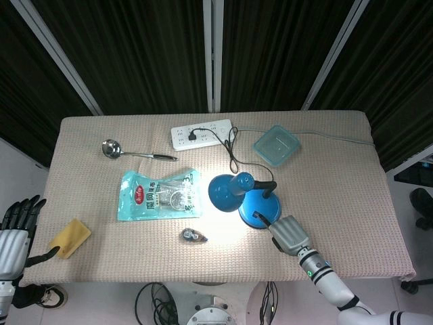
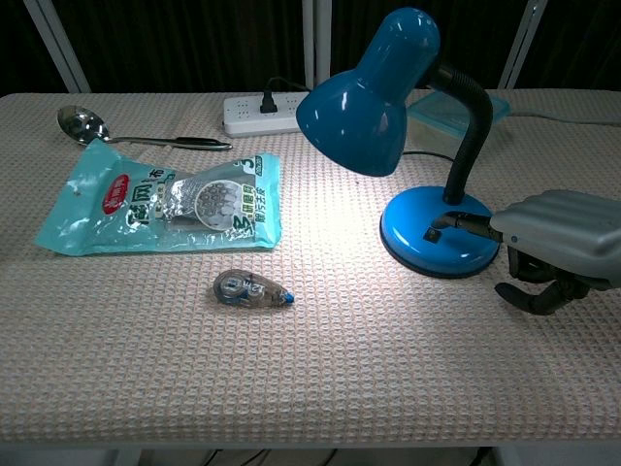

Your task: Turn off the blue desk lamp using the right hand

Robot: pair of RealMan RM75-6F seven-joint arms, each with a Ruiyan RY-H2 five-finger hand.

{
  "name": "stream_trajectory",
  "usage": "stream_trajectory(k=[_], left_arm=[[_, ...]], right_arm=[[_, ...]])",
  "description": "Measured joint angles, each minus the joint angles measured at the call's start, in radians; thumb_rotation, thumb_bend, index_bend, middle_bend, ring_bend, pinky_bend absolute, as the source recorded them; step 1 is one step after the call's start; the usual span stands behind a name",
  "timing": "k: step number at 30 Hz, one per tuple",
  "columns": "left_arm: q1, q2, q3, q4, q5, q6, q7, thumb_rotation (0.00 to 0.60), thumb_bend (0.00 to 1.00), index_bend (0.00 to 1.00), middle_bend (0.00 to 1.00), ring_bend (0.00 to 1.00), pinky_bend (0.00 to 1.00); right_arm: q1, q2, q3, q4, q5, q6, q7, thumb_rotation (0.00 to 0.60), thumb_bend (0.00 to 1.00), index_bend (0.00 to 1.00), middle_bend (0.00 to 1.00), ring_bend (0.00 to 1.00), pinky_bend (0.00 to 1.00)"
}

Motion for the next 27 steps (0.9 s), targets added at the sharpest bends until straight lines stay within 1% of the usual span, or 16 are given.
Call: stream_trajectory(k=[5,13,27], left_arm=[[-0.001,-0.001,0.000,0.005,-0.004,-0.004,-0.006,0.600,0.05,0.00,0.00,0.00,0.00],[-0.005,0.000,-0.002,0.004,-0.003,-0.006,-0.004,0.600,0.05,0.00,0.00,0.00,0.00],[-0.007,0.001,0.000,0.001,-0.004,-0.010,-0.004,0.600,0.05,0.00,0.00,0.00,0.00]], right_arm=[[0.019,-0.013,-0.008,0.004,0.033,0.006,-0.012,0.600,0.44,0.00,1.00,0.90,0.92],[0.038,-0.013,-0.024,0.006,0.068,0.025,-0.015,0.600,0.44,0.00,1.00,0.90,0.92],[0.062,-0.016,-0.052,0.023,0.109,0.023,0.007,0.600,0.45,0.00,1.00,0.90,0.92]])
